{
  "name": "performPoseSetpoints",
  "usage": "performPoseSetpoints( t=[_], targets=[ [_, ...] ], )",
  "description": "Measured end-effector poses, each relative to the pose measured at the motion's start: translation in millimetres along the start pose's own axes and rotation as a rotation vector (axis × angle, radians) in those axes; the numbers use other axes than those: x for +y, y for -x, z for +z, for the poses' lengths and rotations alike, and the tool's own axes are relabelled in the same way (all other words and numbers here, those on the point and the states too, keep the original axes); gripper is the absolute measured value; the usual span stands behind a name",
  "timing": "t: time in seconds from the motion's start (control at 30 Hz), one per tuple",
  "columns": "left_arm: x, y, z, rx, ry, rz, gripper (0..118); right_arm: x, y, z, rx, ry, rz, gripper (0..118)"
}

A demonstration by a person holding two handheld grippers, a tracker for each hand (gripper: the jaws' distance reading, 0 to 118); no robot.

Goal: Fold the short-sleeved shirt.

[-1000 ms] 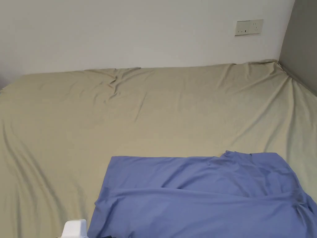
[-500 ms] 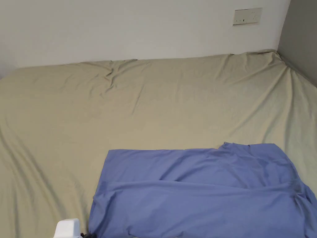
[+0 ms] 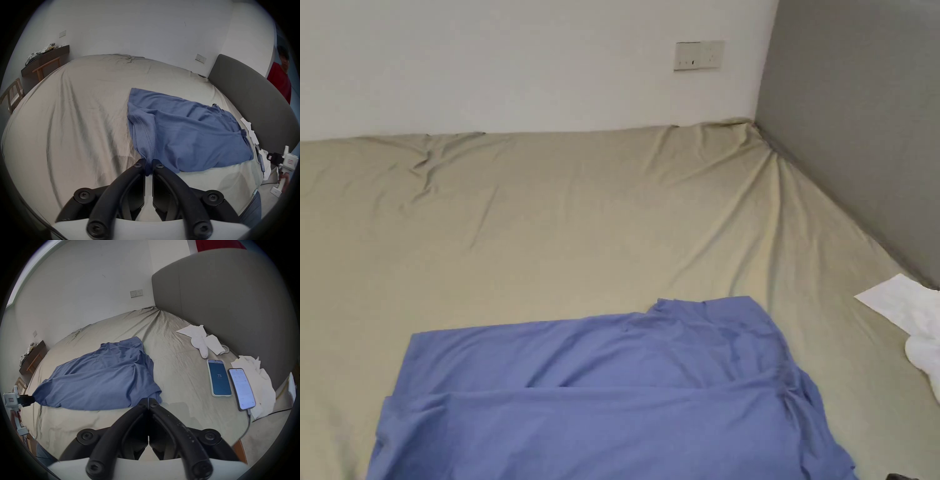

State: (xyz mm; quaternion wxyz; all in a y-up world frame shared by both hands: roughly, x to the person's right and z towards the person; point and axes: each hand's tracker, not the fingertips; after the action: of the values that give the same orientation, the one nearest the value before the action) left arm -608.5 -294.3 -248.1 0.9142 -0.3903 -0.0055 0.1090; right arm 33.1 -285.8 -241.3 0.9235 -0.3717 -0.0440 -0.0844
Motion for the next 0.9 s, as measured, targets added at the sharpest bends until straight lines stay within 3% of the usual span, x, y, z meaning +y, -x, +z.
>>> performPoseSetpoints(
  t=[0.03, 0.07, 0.1, 0.13, 0.17, 0.23, 0.33, 0.37, 0.47, 0.73, 0.9],
  targets=[
    [2, 1, 2, -0.009, -0.003, 0.009, 7, 2, -7, -17, 0.016, 0.011, 0.002, 14],
    [3, 1, 3, -0.011, -0.011, 0.019, 6, 4, -10, -32, 0.033, 0.051, -0.017, 43],
    [5, 3, 5, 0.000, -0.022, 0.011, 7, 8, -12, -46, 0.021, 0.111, -0.036, 95],
    [7, -3, 7, 0.000, -0.023, 0.012, 7, 9, -15, -61, 0.017, 0.154, -0.062, 118],
    [7, -4, 8, 0.006, -0.030, 0.013, 6, 10, -18, -73, 0.059, 0.180, -0.082, 118],
    [10, -3, 9, 0.013, -0.031, 0.009, 7, 11, -16, -86, 0.108, 0.159, -0.107, 106],
    [10, -7, 9, 0.013, -0.026, 0.016, 6, 10, -11, -105, 0.118, 0.195, -0.094, 104],
    [9, -7, 8, 0.010, -0.021, 0.020, 6, 9, -10, -110, 0.127, 0.203, -0.096, 98],
    [8, -8, 8, 0.013, -0.016, 0.024, 6, 7, -1, -115, 0.110, 0.241, -0.089, 15],
    [3, 3, 16, 0.032, -0.006, 0.059, 6, 27, 0, -79, 0.111, 0.205, -0.082, 10],
    [4, 2, 44, 0.021, -0.018, 0.053, 6, 50, 11, -35, 0.133, 0.190, 0.021, 10]
  ],
)
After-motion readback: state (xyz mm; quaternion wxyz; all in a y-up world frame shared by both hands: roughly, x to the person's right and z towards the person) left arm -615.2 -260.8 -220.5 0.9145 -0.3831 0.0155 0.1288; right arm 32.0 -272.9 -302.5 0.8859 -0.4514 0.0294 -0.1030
